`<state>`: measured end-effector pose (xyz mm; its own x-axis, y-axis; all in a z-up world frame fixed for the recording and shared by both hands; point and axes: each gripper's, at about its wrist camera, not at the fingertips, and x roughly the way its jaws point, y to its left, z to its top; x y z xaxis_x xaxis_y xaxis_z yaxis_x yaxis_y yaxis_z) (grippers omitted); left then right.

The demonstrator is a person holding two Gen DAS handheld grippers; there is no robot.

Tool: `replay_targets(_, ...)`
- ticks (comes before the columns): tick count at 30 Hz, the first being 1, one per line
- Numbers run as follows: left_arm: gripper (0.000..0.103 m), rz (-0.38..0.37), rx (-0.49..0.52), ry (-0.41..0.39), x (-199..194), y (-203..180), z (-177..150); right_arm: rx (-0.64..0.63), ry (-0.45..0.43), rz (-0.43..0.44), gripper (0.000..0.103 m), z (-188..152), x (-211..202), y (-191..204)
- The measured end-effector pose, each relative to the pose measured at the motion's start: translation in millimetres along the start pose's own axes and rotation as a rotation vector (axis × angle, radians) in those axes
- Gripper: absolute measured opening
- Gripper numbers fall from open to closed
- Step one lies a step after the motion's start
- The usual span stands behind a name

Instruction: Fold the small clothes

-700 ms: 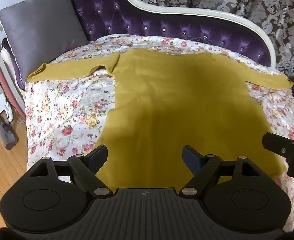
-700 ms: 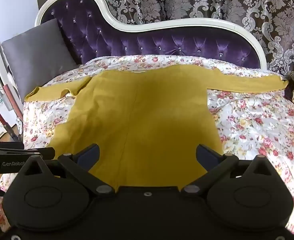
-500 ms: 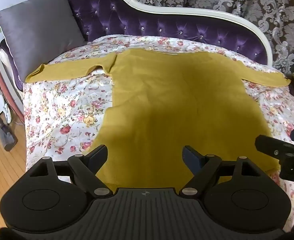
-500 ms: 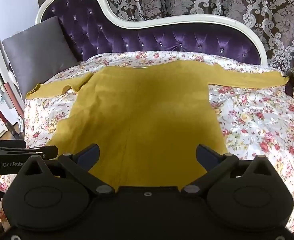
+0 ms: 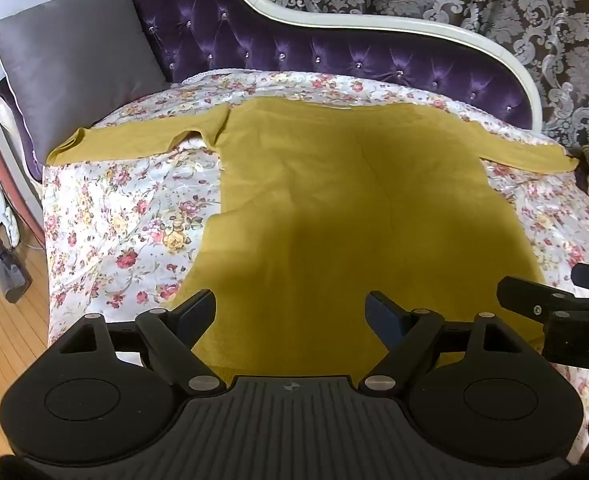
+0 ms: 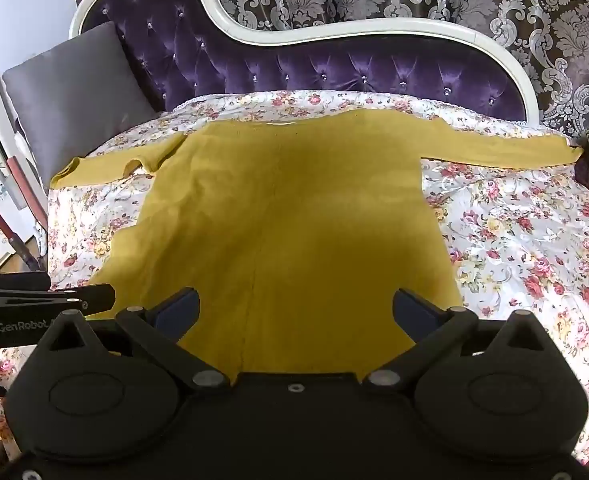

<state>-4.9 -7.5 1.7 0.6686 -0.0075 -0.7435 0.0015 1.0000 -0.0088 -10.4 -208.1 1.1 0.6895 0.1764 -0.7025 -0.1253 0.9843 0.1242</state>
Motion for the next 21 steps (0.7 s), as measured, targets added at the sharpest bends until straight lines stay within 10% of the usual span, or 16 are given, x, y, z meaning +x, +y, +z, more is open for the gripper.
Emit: replay_targets(21, 0.081, -0.008, 0.0, 0.004, 2.0, -1.3, -2.1, -0.006, 0.024, 0.002, 0.102, 1.3, 4.7, 1.3)
